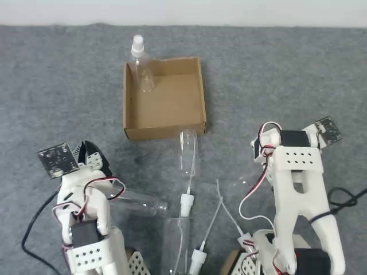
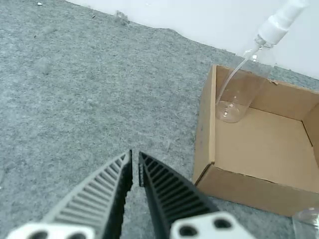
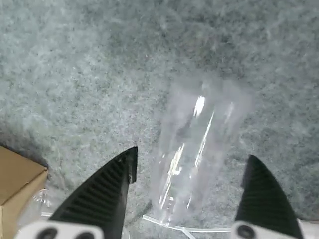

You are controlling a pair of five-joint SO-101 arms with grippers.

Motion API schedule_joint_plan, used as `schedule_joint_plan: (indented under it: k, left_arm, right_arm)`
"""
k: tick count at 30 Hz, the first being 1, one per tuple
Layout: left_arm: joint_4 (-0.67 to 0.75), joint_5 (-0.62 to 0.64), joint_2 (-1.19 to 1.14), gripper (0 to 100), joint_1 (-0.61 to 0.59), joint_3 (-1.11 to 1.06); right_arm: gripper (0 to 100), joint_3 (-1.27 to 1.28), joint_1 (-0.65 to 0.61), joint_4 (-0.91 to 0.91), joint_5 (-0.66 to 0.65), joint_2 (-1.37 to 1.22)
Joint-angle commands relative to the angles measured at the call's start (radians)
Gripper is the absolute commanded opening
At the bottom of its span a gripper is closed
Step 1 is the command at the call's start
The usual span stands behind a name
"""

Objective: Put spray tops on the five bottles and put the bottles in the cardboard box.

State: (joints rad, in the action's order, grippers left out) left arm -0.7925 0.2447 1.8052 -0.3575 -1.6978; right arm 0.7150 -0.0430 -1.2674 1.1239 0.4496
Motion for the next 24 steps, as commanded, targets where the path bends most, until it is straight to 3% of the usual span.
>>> schedule_joint_plan:
  k: [1, 8, 14, 24]
  left_arm:
    - [-0.002, -0.008, 0.015, 1, 0.003, 0.013]
    - [-0.002, -0.008, 0.015, 1, 0.003, 0.013]
    - [-0.002, -0.008, 0.015, 1, 0.003, 0.013]
    - [-0.003, -0.008, 0.015, 1, 0.003, 0.013]
  right_arm:
    - [31.2, -0.015, 0.012, 0.005, 0.012, 0.045]
    - [32.2, -0.057, 0.010, -0.005, -0.018, 0.056]
    - [31.9, -0.115, 0.018, -0.041, -0.293, 0.056]
    - [31.8, -0.235, 0.012, -0.094, -0.531, 0.056]
